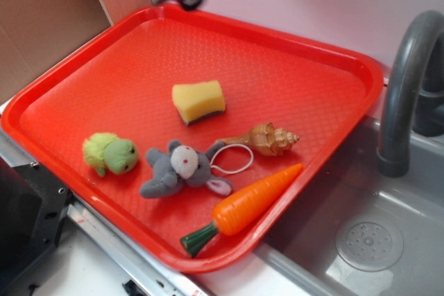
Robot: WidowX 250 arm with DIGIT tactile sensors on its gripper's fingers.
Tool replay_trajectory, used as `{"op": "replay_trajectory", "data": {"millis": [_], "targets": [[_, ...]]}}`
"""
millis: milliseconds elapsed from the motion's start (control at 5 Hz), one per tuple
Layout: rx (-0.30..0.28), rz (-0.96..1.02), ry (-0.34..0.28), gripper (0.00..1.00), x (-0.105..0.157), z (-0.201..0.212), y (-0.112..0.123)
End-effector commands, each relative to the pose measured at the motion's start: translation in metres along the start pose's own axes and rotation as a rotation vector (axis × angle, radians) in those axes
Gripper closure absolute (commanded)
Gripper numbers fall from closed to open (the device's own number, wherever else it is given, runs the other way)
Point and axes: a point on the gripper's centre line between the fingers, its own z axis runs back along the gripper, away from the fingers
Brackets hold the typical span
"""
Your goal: Grab the wood chip.
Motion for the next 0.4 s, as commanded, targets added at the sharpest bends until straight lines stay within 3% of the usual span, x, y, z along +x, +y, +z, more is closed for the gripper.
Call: {"op": "replay_trajectory", "data": {"millis": [0, 200], "targets": [[-0.004, 0.444, 0.019, 1.0, -0.0241, 0.061, -0.0353], [-0.003, 0.403, 0.012, 1.0, -0.0234, 0.052, -0.038]]}}
